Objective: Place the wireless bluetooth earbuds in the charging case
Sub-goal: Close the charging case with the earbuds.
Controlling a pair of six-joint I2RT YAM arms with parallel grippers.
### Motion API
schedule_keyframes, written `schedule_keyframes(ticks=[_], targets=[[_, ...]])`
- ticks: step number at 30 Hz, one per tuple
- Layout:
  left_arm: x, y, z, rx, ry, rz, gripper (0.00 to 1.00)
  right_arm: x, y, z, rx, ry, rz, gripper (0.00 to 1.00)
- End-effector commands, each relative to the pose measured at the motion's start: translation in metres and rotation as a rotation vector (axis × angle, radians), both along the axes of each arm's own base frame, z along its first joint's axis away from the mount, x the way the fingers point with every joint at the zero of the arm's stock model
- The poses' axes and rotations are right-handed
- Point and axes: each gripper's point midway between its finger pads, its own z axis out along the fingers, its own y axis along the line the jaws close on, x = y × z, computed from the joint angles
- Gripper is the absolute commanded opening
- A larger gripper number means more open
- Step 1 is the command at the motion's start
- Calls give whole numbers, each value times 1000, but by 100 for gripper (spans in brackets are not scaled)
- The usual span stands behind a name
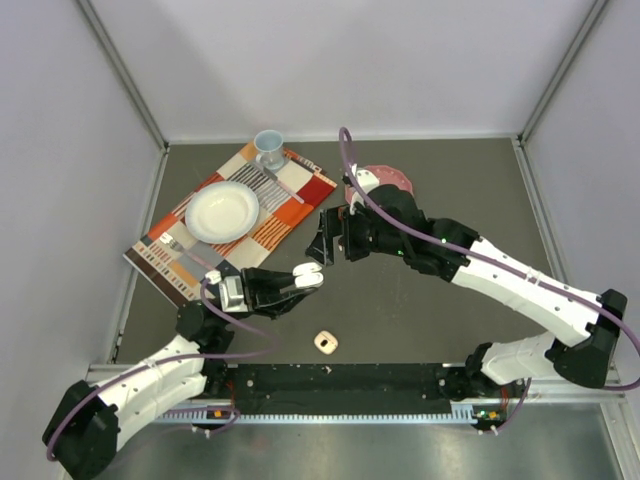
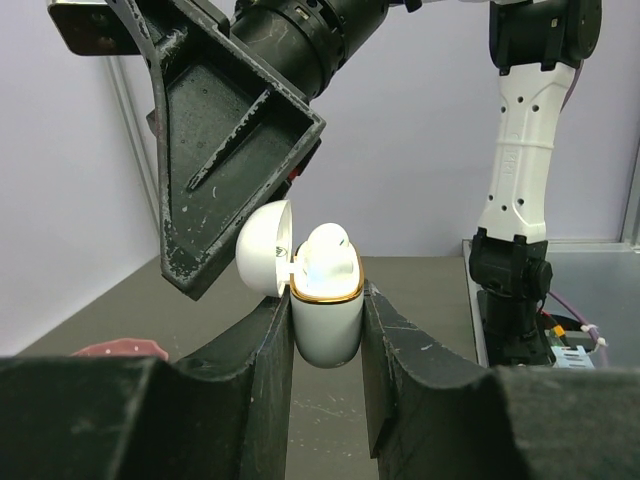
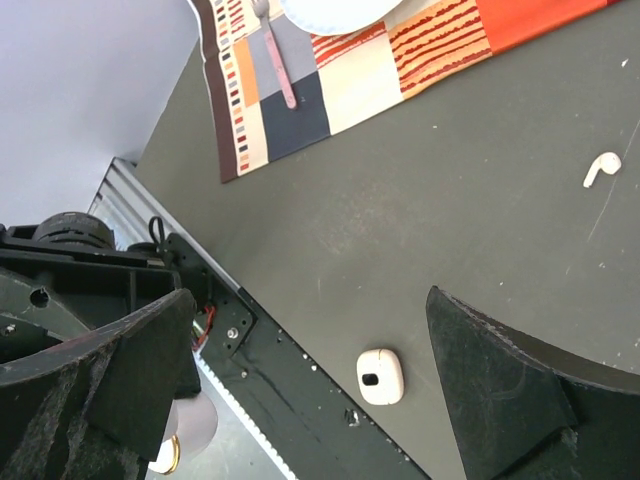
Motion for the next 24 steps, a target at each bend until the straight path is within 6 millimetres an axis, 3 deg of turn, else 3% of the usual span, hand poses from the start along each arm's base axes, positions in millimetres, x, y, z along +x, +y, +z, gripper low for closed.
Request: schedule_keyframes(ticks=[1, 18, 21, 24], targets=[[-7, 3, 27, -59, -69, -12, 0, -2, 6, 15, 58, -19, 32, 99], [1, 4, 23, -49, -40, 22, 0, -10, 4, 7, 70, -6, 56, 99], [9, 2, 18, -31, -2, 48, 0, 0, -11, 7, 64, -31, -42, 99], [22, -2, 9, 17, 83, 75, 0, 16, -43, 12, 76, -73, -237, 99]])
